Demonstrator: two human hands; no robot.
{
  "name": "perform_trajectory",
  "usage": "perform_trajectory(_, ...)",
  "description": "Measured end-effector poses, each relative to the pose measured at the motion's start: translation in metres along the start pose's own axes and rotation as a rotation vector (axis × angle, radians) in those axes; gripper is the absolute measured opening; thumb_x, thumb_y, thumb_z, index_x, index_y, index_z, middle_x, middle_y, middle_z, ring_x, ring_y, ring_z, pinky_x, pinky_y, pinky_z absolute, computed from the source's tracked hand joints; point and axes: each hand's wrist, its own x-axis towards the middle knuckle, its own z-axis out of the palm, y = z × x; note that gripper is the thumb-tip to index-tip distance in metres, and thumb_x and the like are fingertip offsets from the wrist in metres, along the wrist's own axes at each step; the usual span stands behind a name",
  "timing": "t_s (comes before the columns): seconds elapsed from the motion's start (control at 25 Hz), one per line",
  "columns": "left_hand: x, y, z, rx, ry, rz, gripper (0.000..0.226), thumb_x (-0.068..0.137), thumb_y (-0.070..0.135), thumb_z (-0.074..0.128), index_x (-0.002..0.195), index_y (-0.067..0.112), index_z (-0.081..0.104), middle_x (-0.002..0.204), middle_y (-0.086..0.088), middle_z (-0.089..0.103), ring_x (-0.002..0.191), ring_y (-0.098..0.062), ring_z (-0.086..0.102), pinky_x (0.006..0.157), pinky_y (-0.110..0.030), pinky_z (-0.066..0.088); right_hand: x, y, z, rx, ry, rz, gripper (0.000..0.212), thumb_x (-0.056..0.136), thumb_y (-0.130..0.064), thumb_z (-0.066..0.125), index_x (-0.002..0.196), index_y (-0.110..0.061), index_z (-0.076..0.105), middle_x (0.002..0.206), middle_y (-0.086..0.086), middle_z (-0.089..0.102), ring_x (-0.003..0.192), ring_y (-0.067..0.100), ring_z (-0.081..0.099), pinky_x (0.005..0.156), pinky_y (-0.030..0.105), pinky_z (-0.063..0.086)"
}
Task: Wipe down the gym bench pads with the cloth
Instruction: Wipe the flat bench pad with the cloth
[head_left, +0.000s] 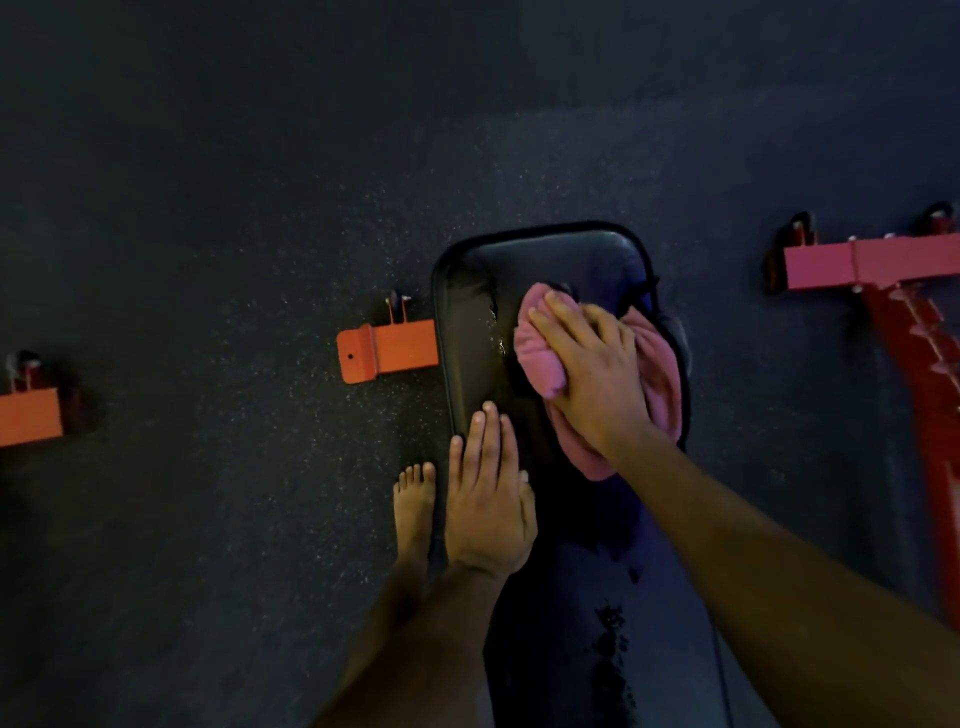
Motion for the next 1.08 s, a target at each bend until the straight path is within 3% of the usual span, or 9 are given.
perform_trajectory(0.08, 0.000, -0.005, -0.001, -0.019, -0.033, 0.010, 0.064, 0.102, 0.029, 0.035, 0.159, 0.000, 0.031, 0.170, -0.017, 0.024, 0.158, -0.028, 0.018, 0.129, -0.044, 0.006, -0.042, 0.000, -0.007, 0.027, 0.026, 0.070, 0.077, 0.084, -0.025, 0.061, 0.157, -0.023, 0.037, 0.164, 0.001, 0.035, 0.134, 0.031, 0.040, 0.108, 0.043, 0.030)
perform_trajectory(0.24, 0.011, -0.006, -0.044, -0.034, -0.223, 0.021, 0.064, 0.100, 0.031, 0.041, 0.157, 0.002, 0.036, 0.168, -0.016, 0.026, 0.153, -0.031, 0.022, 0.127, -0.036, -0.008, -0.143, -0.032, -0.047, 0.157, -0.006, 0.352, 0.076, 0.076, -0.035, 0.044, 0.151, -0.023, 0.050, 0.159, -0.004, 0.045, 0.129, 0.026, 0.051, 0.106, 0.041, 0.039)
perform_trajectory(0.36, 0.033, -0.033, -0.084, -0.102, -0.601, 0.142, 0.063, 0.112, 0.034, 0.033, 0.165, 0.009, 0.011, 0.171, -0.001, -0.013, 0.161, -0.020, -0.005, 0.130, -0.039, 0.005, -0.181, -0.075, -0.074, 0.262, 0.008, 0.456, 0.071, 0.080, -0.032, 0.051, 0.150, -0.029, 0.050, 0.158, -0.008, 0.046, 0.129, 0.020, 0.050, 0.108, 0.038, 0.039)
perform_trajectory(0.44, 0.056, -0.057, -0.125, -0.050, -0.720, 0.253, 0.065, 0.112, 0.037, 0.034, 0.166, 0.011, 0.008, 0.173, -0.001, -0.013, 0.161, -0.022, 0.000, 0.130, -0.041, 0.013, -0.196, -0.101, -0.089, 0.342, 0.044, 0.506, 0.066, 0.084, -0.028, 0.054, 0.149, -0.032, 0.050, 0.156, -0.011, 0.047, 0.127, 0.018, 0.051, 0.106, 0.041, 0.043)
perform_trajectory(0.72, 0.098, -0.074, -0.275, 0.188, -0.749, 0.438, 0.063, 0.111, 0.044, 0.036, 0.166, 0.020, 0.017, 0.174, -0.002, 0.012, 0.157, -0.021, 0.021, 0.124, -0.034, 0.023, -0.264, -0.150, -0.127, 0.415, 0.137, 0.584, 0.043, 0.096, -0.039, 0.049, 0.139, -0.040, 0.053, 0.143, -0.022, 0.054, 0.128, 0.007, 0.051, 0.106, 0.041, 0.044)
perform_trajectory(0.92, 0.077, -0.054, -0.340, 0.281, -0.781, 0.567, 0.064, 0.111, 0.045, 0.038, 0.166, 0.017, 0.019, 0.172, -0.004, 0.020, 0.155, -0.022, 0.027, 0.121, -0.031, 0.027, -0.338, -0.201, -0.152, 0.408, 0.364, 0.733, 0.056, 0.092, -0.043, 0.042, 0.146, -0.035, 0.053, 0.150, -0.013, 0.053, 0.129, 0.016, 0.052, 0.109, 0.044, 0.043)
perform_trajectory(1.08, 0.063, -0.038, -0.371, 0.365, -0.823, 0.731, 0.063, 0.109, 0.043, 0.044, 0.165, 0.022, 0.023, 0.169, -0.003, 0.028, 0.152, -0.025, 0.033, 0.120, -0.038, 0.034, -0.404, -0.274, -0.133, 0.488, 0.555, 0.942, 0.043, 0.089, -0.032, 0.050, 0.130, -0.034, 0.064, 0.134, -0.011, 0.065, 0.120, 0.018, 0.060, 0.102, 0.045, 0.045)
